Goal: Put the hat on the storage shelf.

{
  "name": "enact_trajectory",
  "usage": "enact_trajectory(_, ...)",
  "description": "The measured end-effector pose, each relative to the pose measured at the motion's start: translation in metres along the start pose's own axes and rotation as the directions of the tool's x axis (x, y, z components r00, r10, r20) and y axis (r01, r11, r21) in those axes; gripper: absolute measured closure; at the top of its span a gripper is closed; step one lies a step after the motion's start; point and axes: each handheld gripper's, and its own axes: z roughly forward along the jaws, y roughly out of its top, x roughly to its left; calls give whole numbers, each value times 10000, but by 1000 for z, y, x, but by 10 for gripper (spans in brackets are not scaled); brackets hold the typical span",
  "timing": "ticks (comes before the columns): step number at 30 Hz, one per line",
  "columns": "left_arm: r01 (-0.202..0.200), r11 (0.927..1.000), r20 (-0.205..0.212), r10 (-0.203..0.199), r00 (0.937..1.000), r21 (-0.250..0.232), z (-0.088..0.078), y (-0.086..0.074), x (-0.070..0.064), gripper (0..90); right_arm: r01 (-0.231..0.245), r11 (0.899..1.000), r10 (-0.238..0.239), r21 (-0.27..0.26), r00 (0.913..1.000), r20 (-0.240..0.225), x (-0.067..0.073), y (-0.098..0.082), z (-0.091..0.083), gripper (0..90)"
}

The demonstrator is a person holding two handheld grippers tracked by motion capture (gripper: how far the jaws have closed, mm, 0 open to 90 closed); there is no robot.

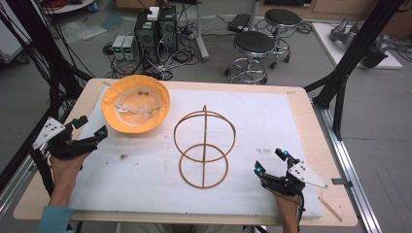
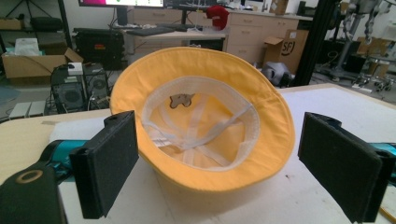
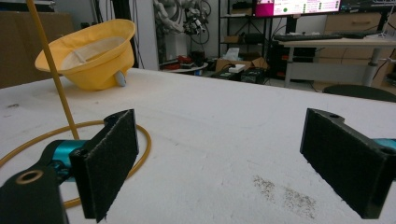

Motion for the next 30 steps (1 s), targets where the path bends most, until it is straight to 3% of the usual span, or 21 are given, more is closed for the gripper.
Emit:
enact_trajectory(4,-33,9997,-27,34,10000,257,7,9,4,126,45,10000,-45,-26,10000,-10,0,0,0,104)
enact_trajectory(8,185,9977,118,-193,9997,645,17,19,12,126,66,10000,-66,-41,10000,-24,0,0,0,104)
enact_trajectory(12,437,9926,411,-486,9980,1130,28,28,22,127,48,10000,-48,-28,10000,-20,0,0,0,104)
enact_trajectory(18,504,9856,664,-618,9959,1612,37,34,32,127,47,10000,-48,-31,10000,-21,0,0,0,104)
enact_trajectory(21,601,9760,1020,-829,9913,2093,46,41,42,127,36,10000,-36,-29,10000,-23,0,0,0,104)
enact_trajectory(22,601,9760,1020,-829,9913,2093,46,41,42,127,38,10000,-38,-19,10000,-18,0,0,0,104)
enact_trajectory(29,635,9492,1291,-1079,9857,3083,67,55,63,129,51,10000,-51,-11,10000,-3,0,0,0,104)
enact_trajectory(30,679,9406,1397,-1203,9829,3326,73,60,68,130,55,10000,-55,-10,10000,-3,0,0,0,104)
